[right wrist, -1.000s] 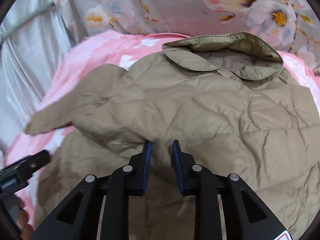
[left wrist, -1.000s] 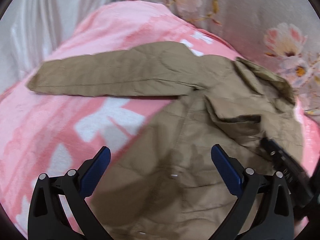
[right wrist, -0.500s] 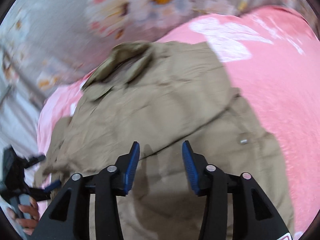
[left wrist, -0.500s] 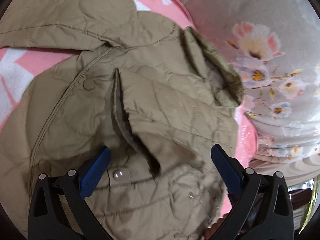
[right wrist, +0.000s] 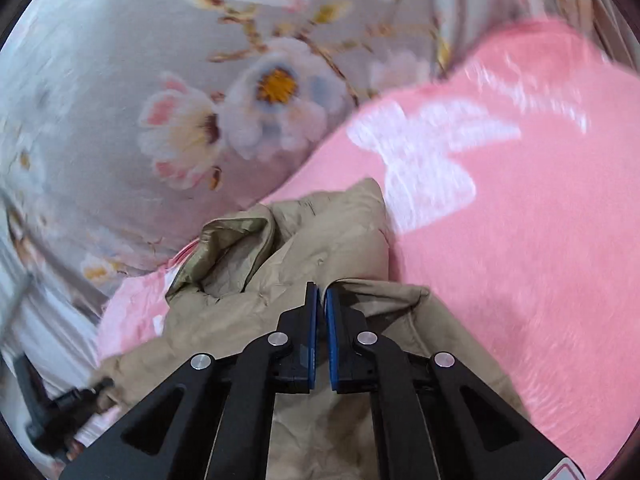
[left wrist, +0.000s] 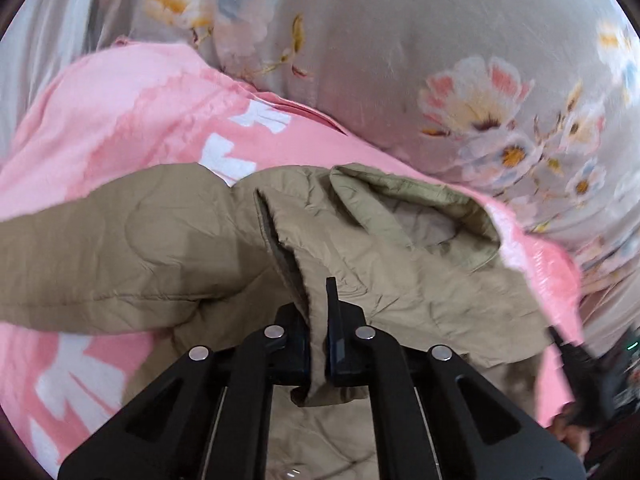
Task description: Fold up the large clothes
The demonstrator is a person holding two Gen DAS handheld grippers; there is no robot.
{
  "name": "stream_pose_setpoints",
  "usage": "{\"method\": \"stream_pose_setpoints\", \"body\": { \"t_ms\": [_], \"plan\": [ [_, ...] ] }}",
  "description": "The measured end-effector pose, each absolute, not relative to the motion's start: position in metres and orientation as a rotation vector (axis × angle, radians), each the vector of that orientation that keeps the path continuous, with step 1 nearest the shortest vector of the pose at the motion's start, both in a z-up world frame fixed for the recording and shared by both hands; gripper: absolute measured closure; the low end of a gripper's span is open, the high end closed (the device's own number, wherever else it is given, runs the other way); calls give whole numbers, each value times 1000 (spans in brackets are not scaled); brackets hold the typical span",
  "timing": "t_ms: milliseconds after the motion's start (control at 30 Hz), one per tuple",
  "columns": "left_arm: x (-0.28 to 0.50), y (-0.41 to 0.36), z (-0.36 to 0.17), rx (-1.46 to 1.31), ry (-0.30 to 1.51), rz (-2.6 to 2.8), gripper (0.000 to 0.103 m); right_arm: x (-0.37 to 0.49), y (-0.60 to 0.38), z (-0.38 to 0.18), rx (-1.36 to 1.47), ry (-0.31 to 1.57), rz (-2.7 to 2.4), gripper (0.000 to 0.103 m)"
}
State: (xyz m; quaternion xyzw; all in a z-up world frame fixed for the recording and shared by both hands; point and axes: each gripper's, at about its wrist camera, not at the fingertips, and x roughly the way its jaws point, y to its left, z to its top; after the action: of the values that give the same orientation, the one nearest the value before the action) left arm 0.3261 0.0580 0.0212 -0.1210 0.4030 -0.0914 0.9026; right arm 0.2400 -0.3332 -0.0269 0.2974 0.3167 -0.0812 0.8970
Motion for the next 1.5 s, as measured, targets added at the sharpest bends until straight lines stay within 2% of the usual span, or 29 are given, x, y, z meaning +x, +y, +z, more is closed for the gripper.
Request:
{"method": "stream_pose_setpoints", "body": {
  "t_ms": [100,167,300,400,433,467,500,533,567,700,800,900,1033,1133,1500],
  "plan": [
    [335,43,-26,-139,932,-118,98,258,-325,-67,552,836,-244,100],
    [335,41,-52,-126,971,-105,97,257,-325,-85,542,886,-247,100],
    [332,34,-58,-64,943,-74,96,262,-314,-81,444,923,-278,99],
    [329,31,-57,-24,930,-52,91,238,-310,-68,420,889,-307,92],
    [324,33,-53,-9,927,-32,81,232,-310,-63,403,878,-315,91],
    [317,36,-47,-6,918,-15,67,224,-309,-55,375,861,-327,91],
    [309,42,-41,-12,909,-4,58,213,-305,-45,339,834,-341,91],
    [302,45,-34,-16,900,15,44,207,-301,-38,317,815,-340,89],
    [295,49,-27,-21,884,34,41,203,-295,-28,298,798,-321,87],
    [281,50,23,-105,804,25,41,219,-248,-7,240,796,-158,87],
    [288,22,32,-126,816,-76,41,239,-212,-12,186,828,-60,87],
    [302,-20,6,-24,865,-93,41,257,-185,-32,157,895,-3,87],
    [310,-36,-40,10,957,-94,41,268,-177,-62,111,948,-26,87],
    [307,-35,-62,30,919,-86,34,266,-179,-72,118,948,-23,87],
    [299,-40,-73,59,856,-53,32,263,-167,-80,50,909,-69,87]
  ]
}}
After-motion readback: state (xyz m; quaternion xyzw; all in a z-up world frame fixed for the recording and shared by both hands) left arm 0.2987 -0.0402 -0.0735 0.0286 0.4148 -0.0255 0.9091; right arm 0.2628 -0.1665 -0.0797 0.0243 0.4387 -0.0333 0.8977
